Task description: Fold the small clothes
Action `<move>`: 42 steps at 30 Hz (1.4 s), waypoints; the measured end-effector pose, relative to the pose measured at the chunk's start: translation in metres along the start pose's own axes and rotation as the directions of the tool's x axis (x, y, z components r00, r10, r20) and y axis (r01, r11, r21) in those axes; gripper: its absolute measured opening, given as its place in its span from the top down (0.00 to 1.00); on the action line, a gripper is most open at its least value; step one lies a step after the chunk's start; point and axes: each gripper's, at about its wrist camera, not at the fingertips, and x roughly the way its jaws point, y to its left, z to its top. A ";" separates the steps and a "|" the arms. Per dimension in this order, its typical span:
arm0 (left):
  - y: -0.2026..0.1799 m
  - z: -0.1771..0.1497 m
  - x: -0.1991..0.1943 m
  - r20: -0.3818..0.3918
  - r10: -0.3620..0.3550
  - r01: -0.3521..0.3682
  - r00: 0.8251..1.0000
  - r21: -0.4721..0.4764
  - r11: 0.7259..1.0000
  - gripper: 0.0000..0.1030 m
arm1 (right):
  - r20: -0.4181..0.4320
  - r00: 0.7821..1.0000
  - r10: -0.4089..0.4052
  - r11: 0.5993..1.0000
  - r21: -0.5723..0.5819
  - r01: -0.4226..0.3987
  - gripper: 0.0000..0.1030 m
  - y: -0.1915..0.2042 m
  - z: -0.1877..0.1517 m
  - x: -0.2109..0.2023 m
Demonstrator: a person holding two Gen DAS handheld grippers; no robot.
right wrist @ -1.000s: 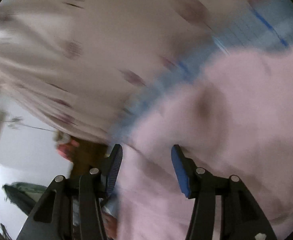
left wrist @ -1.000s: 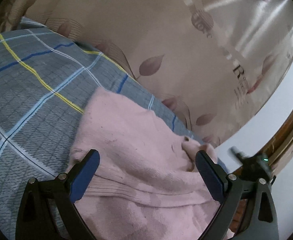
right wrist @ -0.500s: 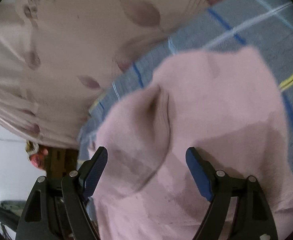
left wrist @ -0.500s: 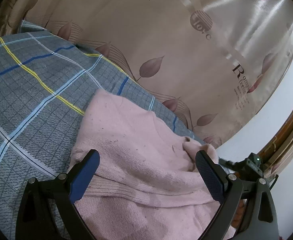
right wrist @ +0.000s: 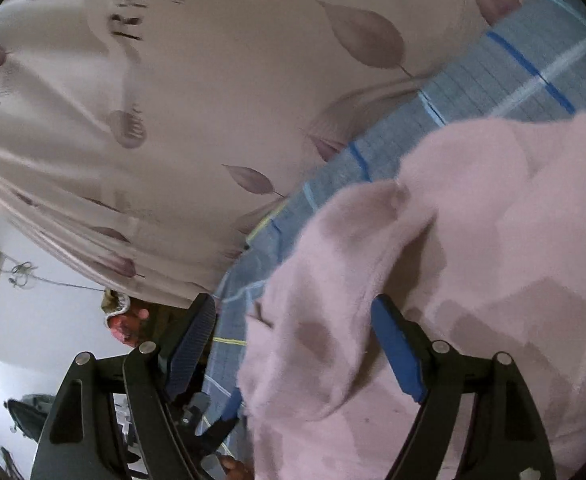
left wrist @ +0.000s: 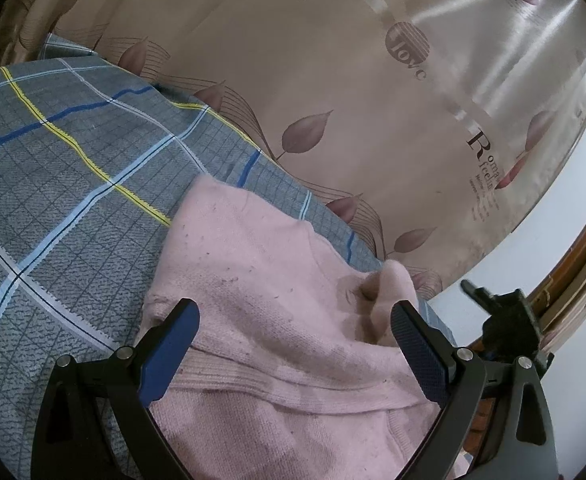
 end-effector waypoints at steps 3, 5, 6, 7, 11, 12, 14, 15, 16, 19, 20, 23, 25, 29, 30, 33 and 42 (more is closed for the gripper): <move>0.000 0.000 0.000 0.000 -0.001 0.001 1.000 -0.002 1.000 0.06 | -0.021 0.999 -0.033 0.999 0.022 0.033 0.24 -0.007 -0.001 0.012; 0.001 0.000 0.000 -0.001 0.000 0.000 1.000 -0.002 1.000 0.06 | -0.017 0.999 -0.045 0.999 0.022 0.046 0.24 -0.008 -0.001 0.019; 0.000 0.000 0.000 -0.002 0.000 0.000 1.000 -0.002 1.000 0.06 | -0.026 0.997 -0.071 0.997 0.025 0.072 0.24 -0.009 -0.001 0.022; 0.000 0.000 0.001 -0.002 0.001 -0.001 1.000 -0.002 1.000 0.06 | -0.033 0.996 -0.088 0.996 0.030 0.089 0.23 -0.011 -0.001 0.022; 0.000 0.000 0.001 -0.005 0.002 -0.002 1.000 -0.003 1.000 0.06 | -0.050 0.994 -0.092 0.994 0.048 0.095 0.23 -0.013 0.002 0.034; 0.001 0.000 0.001 -0.004 0.001 -0.001 1.000 -0.003 1.000 0.06 | -0.054 0.994 -0.094 0.994 0.051 0.096 0.24 -0.013 0.004 0.038; 0.001 0.000 0.001 -0.004 0.000 0.000 1.000 -0.005 1.000 0.06 | -0.032 0.996 -0.083 0.996 0.031 0.084 0.73 -0.007 0.009 0.045; 0.001 0.000 0.001 -0.005 0.000 0.000 1.000 -0.007 1.000 0.06 | -0.030 0.994 -0.107 0.994 0.003 0.107 0.94 -0.003 0.011 0.047; 0.001 0.000 0.001 -0.006 0.000 0.000 1.000 -0.009 1.000 0.06 | -0.031 0.989 -0.146 0.989 -0.030 0.145 0.91 0.001 0.013 0.049; 0.003 0.000 0.001 -0.009 -0.005 0.004 1.000 -0.017 1.000 0.06 | 0.092 0.983 -0.162 0.981 -0.089 0.170 0.93 0.020 0.012 0.023; 0.003 0.000 0.002 -0.010 -0.007 0.006 1.000 -0.020 1.000 0.06 | 0.180 0.968 -0.174 0.967 -0.155 0.203 0.93 0.033 0.006 -0.001; 0.004 -0.001 0.003 -0.018 -0.012 0.012 1.000 -0.024 1.000 0.06 | 0.278 0.930 -0.240 0.918 -0.246 0.311 0.93 0.040 -0.013 -0.042; 0.003 -0.001 0.004 -0.022 -0.006 0.005 1.000 -0.023 1.000 0.06 | 0.202 0.918 -0.342 0.885 -0.260 0.387 0.93 0.014 -0.022 -0.042; 0.004 -0.001 0.003 -0.020 -0.002 0.002 1.000 -0.031 1.000 0.06 | 0.054 0.937 -0.346 0.930 -0.110 0.350 0.91 -0.040 -0.029 -0.036; 0.004 -0.001 0.003 -0.019 0.000 -0.001 1.000 -0.032 0.999 0.06 | 0.050 0.946 -0.320 0.943 -0.081 0.323 0.91 -0.046 -0.031 -0.037; 0.004 -0.001 0.003 -0.019 0.004 -0.005 1.000 -0.032 0.999 0.06 | 0.061 0.962 -0.267 0.963 -0.032 0.269 0.86 -0.051 -0.031 -0.044; 0.004 -0.001 0.003 -0.021 0.008 -0.009 1.000 -0.032 0.999 0.06 | 0.089 0.986 -0.141 0.975 0.187 0.123 0.76 -0.074 0.013 -0.049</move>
